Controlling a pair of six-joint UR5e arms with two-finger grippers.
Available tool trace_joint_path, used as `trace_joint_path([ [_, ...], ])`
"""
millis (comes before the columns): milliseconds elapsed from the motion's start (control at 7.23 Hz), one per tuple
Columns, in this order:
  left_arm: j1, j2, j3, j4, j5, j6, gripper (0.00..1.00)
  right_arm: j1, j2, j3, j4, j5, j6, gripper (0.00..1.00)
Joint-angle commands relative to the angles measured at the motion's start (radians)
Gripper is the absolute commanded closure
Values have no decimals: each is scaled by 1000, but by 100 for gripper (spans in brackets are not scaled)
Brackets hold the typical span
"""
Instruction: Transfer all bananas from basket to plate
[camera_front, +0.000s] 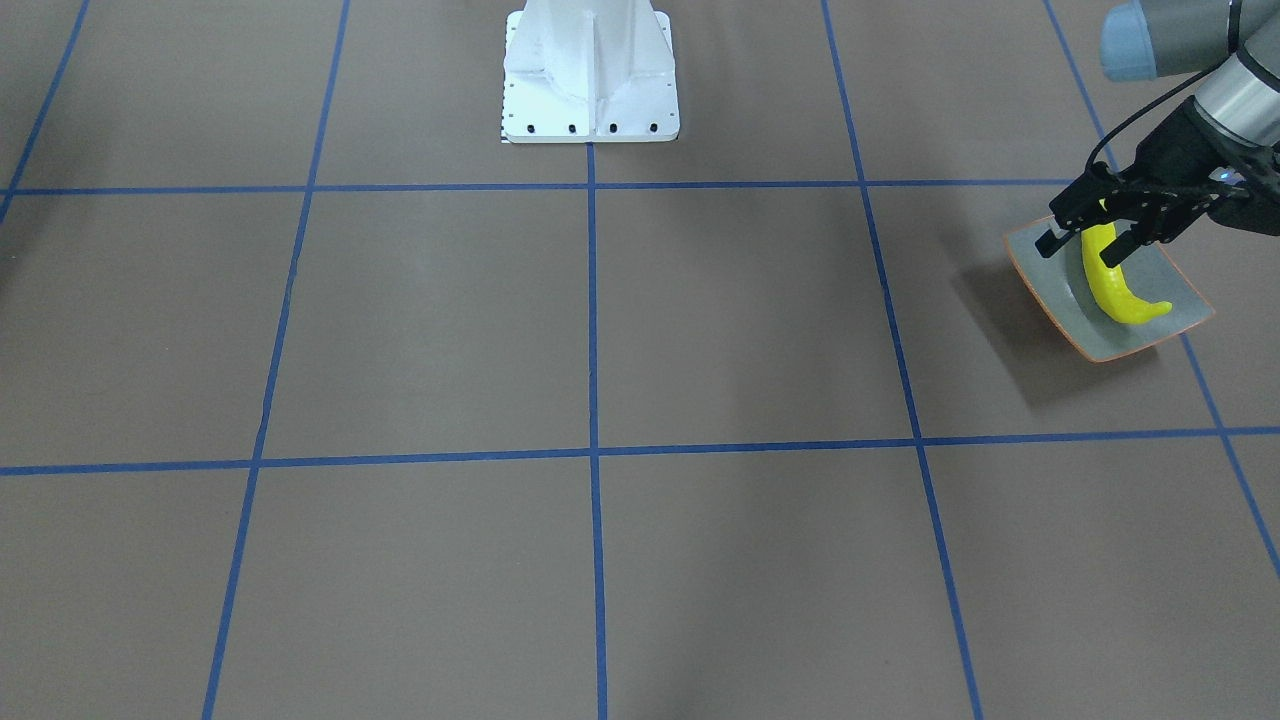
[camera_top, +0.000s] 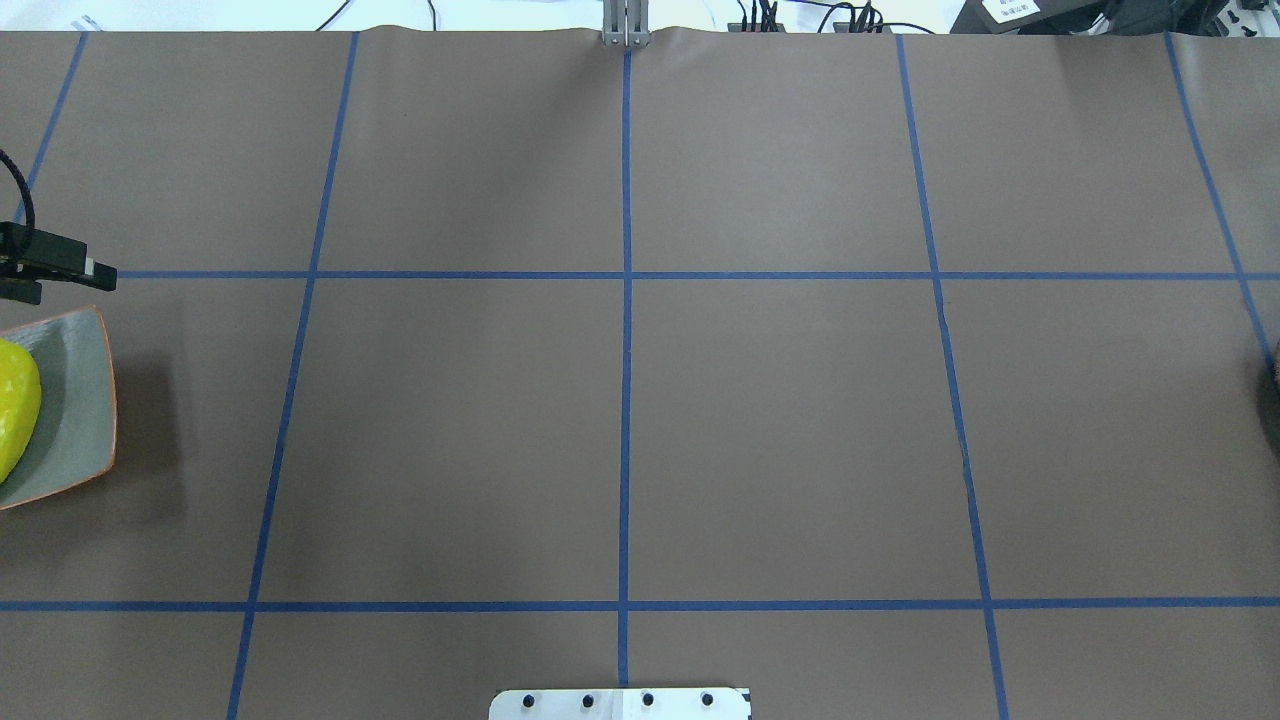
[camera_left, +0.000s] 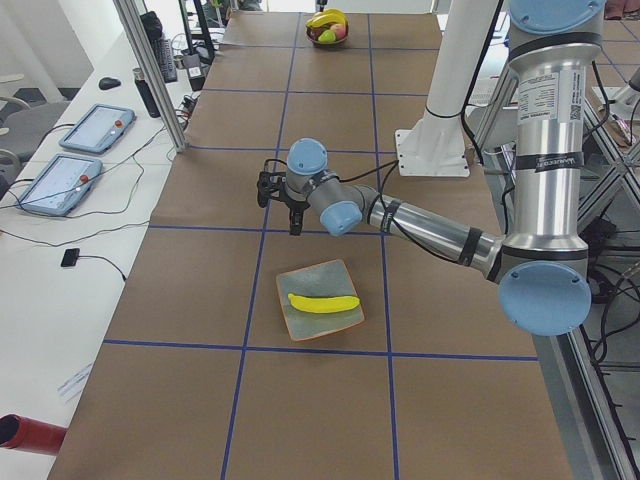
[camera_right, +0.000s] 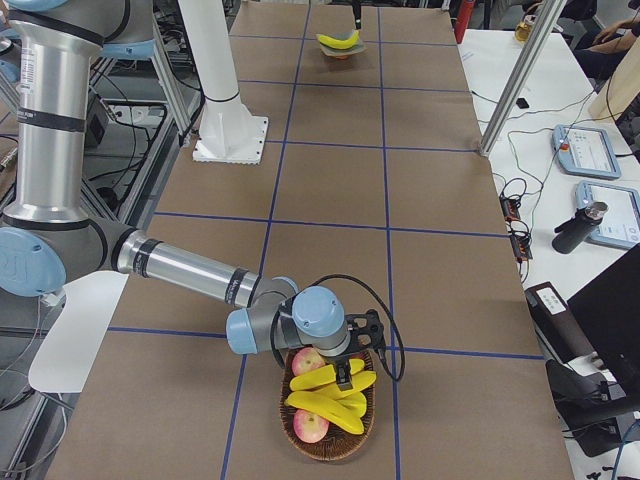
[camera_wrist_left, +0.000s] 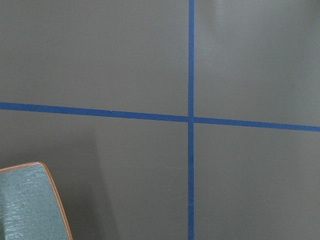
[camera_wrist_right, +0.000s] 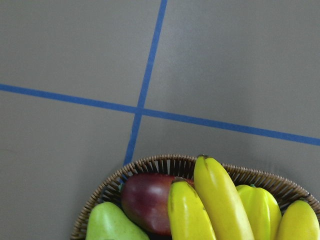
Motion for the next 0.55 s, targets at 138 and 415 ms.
trace_joint_path([
  [138,-1,2,-10,0,2,0,0,1,-5,-59,-9,70,-37,12],
  [415,-1,2,-11,-2,2,0,0,1,0,-85,-9,68,-82,13],
])
